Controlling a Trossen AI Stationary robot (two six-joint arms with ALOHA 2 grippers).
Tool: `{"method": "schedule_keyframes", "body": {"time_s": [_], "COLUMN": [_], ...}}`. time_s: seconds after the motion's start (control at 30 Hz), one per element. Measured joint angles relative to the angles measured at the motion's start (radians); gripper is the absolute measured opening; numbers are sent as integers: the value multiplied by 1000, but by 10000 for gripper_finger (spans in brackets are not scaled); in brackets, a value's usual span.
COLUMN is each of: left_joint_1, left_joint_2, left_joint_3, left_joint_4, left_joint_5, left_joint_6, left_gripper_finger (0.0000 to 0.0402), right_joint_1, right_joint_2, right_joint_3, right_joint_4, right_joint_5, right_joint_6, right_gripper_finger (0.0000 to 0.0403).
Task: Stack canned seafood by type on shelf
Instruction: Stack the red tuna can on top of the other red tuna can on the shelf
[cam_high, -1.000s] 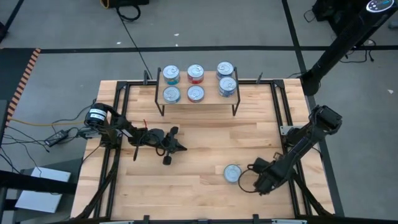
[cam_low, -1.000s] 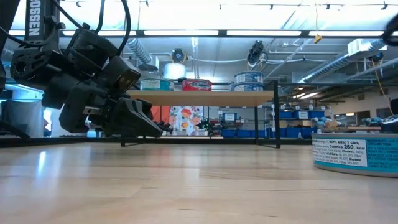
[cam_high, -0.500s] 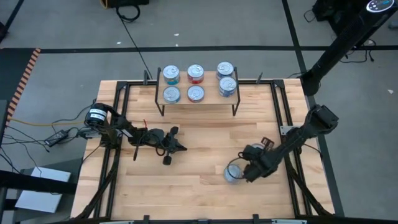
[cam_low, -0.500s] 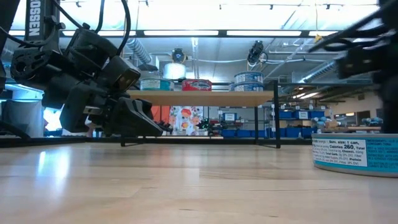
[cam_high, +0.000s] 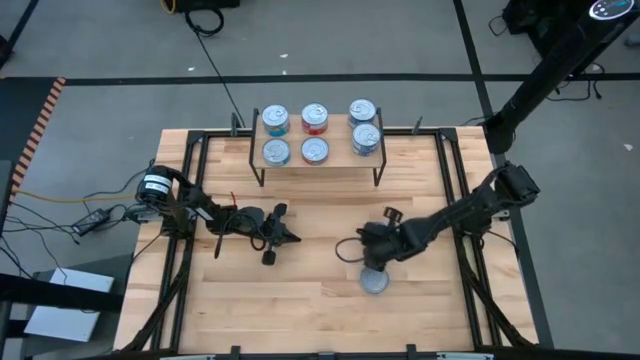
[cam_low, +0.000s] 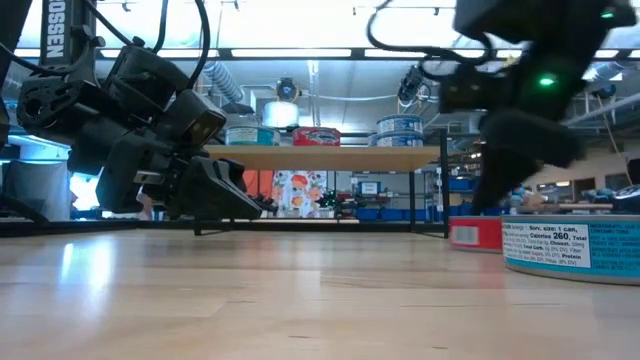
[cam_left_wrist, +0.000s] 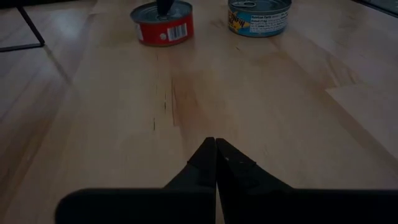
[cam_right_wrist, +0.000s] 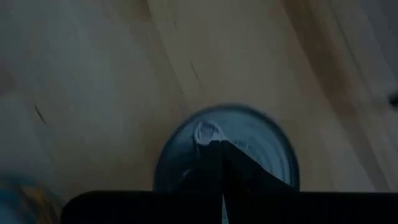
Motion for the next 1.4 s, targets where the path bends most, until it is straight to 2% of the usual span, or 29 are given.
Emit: {"method": "schedule_keyframes", "body": {"time_s": [0.17,0.3,0.5,0.67,0.8,1.0,1.2,1.4], "left_joint_1": [0,0,0,0,0,0,0,-1], "left_joint_2": [0,0,0,0,0,0,-1,-1], "left_joint_3": [0,0,0,0,0,13,34,36], "left_joint_4": [-2,-2,-3,-3,0,-2,-6,-9], "left_joint_5": [0,0,0,0,0,-2,-3,-2], "left_joint_6": [0,0,0,0,0,0,-5,-7], "left_gripper_finger": [5,5,5,5,5,5,5,5], "right_joint_1": [-49,-55,-32,-9,-3,-3,-3,-16], "right_joint_2": [0,-1,-3,-3,-3,-6,-4,-2], "right_joint_3": [39,127,192,110,4,-111,-116,-117], "right_joint_4": [95,-10,-355,-430,-337,-18,144,370], "right_joint_5": [-4,-10,-49,-94,-121,-139,-113,-113], "right_joint_6": [-144,-172,-8,130,192,142,108,-35], "right_gripper_finger": [5,5,5,5,5,5,5,5]}}
